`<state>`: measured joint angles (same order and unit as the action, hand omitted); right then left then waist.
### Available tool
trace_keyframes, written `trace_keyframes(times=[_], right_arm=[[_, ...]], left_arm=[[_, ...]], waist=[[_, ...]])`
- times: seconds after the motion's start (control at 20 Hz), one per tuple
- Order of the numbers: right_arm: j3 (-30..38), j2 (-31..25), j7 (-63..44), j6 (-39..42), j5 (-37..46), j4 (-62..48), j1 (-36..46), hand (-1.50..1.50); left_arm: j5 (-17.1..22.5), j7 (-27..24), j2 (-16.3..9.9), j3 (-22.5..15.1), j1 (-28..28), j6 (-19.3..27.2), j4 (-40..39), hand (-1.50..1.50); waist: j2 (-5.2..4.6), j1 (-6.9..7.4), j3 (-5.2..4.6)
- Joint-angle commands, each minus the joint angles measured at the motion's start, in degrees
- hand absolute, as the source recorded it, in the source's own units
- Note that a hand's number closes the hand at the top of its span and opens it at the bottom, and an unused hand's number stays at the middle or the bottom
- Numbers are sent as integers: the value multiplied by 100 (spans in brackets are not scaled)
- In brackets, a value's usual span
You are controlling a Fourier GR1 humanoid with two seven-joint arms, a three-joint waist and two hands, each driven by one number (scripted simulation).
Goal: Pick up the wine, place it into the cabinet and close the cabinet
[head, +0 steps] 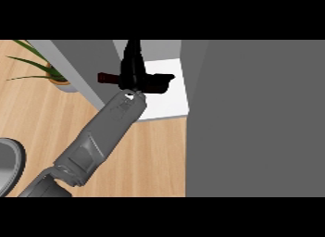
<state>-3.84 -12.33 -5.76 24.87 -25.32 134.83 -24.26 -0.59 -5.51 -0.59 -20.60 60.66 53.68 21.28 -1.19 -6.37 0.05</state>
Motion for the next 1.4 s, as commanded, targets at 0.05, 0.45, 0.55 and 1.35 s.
trace_keyframes(times=[0.05,0.45,0.55,1.35], right_arm=[[148,-95,-244,-91,-393,699,-371,-150],[-62,0,-405,-435,-197,829,-250,-150],[-352,42,-384,-343,-74,859,-438,-150],[-650,116,-546,-913,407,1493,-689,-150]], left_arm=[[504,-607,56,166,-441,196,242,-150],[1482,-1521,59,438,-798,28,952,-150],[1807,-1557,60,291,-807,-57,1337,-150],[2097,-1505,28,-761,-2133,-552,3453,-150]], waist=[[-2,39,-20],[57,269,-17],[85,284,-15],[185,617,-10]])
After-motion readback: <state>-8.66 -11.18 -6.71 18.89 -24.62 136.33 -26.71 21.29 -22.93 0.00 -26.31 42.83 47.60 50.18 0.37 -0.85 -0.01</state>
